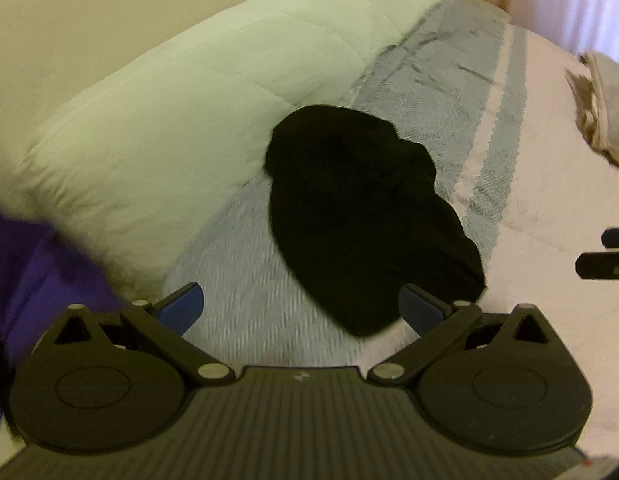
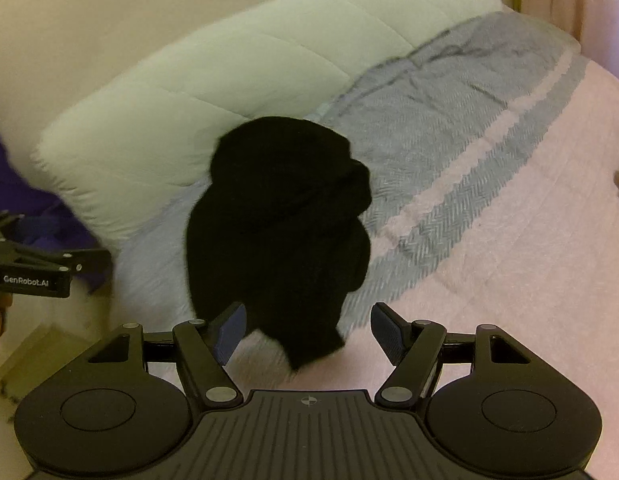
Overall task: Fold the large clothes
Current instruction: 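Move both grippers toward the crumpled black sweater on the blanket, then close both grippers on the black sweater and lift it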
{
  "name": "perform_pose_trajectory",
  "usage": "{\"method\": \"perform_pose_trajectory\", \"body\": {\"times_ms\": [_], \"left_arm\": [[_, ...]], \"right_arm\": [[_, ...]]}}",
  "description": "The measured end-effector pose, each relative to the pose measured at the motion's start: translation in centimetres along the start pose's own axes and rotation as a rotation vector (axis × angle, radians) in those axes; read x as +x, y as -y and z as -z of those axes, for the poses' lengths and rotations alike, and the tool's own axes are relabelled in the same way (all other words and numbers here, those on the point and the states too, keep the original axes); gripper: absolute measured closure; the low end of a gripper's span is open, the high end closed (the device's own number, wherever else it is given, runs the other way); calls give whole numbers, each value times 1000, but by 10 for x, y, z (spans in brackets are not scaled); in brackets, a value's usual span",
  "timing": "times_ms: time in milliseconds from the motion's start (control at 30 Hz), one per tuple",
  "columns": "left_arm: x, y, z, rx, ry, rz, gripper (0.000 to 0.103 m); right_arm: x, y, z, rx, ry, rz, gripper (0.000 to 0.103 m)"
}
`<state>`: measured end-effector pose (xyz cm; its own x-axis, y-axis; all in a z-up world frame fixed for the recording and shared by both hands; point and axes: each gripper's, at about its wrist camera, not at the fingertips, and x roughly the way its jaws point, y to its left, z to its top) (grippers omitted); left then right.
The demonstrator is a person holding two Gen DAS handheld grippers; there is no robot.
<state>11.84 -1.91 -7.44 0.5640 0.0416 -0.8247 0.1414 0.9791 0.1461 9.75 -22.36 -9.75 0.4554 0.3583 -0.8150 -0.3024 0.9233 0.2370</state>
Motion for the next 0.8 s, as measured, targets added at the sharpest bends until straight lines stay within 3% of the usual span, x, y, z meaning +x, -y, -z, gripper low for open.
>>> {"method": "perform_pose_trajectory", "body": {"times_ms": [200, 267, 400, 600, 700, 733, 767, 800], "left_arm": [[101, 0, -43, 175, 24, 119, 1], [140, 4, -53, 236, 22, 147, 8], [207, 13, -65, 323, 10, 186, 13], [268, 19, -67, 441, 22, 222, 15], [286, 9, -71, 410, 6, 274, 22], [289, 7, -71, 400, 1, 298, 29], [290, 6, -71, 405, -1, 313, 41], [289, 6, -70, 416, -6, 329, 50]], "right_arm": [[81, 19, -21, 22, -25, 28, 37], [108, 25, -27, 8, -34, 24, 37], [164, 37, -38, 4, -38, -12, 37], [229, 56, -55, 100, 4, -79, 37], [251, 57, -63, 143, 6, -105, 39], [254, 56, -64, 155, -3, -107, 59], [254, 55, -66, 168, -14, -102, 86], [250, 55, -67, 183, -16, -109, 92]]}}
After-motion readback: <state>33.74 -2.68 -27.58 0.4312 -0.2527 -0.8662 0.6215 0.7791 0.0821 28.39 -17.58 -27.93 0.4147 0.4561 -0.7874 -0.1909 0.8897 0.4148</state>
